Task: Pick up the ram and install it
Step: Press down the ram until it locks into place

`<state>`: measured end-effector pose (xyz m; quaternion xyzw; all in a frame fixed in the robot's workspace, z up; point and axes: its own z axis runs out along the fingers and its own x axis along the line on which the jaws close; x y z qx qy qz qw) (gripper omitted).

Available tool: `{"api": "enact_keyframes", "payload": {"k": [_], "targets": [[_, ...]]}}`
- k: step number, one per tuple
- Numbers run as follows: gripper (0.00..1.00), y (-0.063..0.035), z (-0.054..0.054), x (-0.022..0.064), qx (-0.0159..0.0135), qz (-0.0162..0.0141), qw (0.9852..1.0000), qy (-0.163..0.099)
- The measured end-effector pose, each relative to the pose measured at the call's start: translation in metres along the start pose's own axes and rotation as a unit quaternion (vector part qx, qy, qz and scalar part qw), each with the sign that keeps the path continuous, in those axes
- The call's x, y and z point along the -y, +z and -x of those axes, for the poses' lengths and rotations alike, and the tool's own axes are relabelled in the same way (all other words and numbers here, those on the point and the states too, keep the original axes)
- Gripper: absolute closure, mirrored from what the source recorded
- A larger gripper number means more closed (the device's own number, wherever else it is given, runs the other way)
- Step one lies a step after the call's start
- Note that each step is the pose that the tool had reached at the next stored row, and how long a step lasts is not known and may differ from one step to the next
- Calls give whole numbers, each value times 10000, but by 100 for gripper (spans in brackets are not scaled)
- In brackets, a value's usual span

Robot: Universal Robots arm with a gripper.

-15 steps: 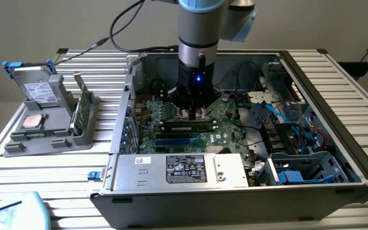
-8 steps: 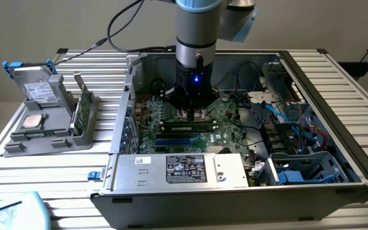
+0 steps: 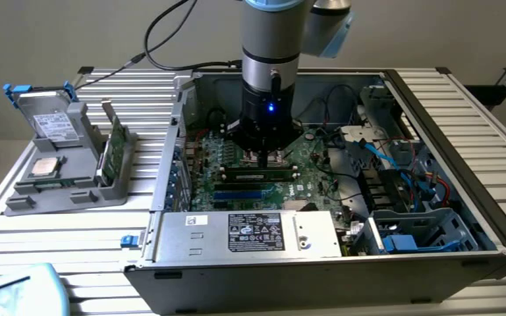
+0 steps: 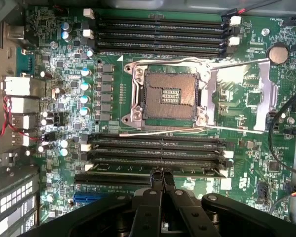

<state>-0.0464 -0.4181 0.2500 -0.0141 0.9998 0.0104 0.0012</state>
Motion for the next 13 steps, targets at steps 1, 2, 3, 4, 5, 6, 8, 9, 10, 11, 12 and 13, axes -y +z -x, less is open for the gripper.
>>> {"api": "enact_keyframes", "payload": {"k": [1,2,3,4,5,6,8,9,10,11,12,13], "targets": [[89,-1,0,16,0,0,10000,5],[89,-2,-1,34,0,0,10000,11],[89,-2,-1,48,1,1,10000,17],[89,-3,-2,60,1,0,10000,27],[89,-3,-2,68,1,0,10000,36],[89,-3,-6,70,1,0,10000,48],[89,-3,-20,70,2,0,10000,54],[89,-3,-20,70,2,0,10000,54],[89,-3,-21,71,1,0,10000,53],[89,-3,-21,71,1,0,10000,54],[89,-3,-21,71,1,0,10000,54],[89,-3,-21,71,2,0,10000,54]]}}
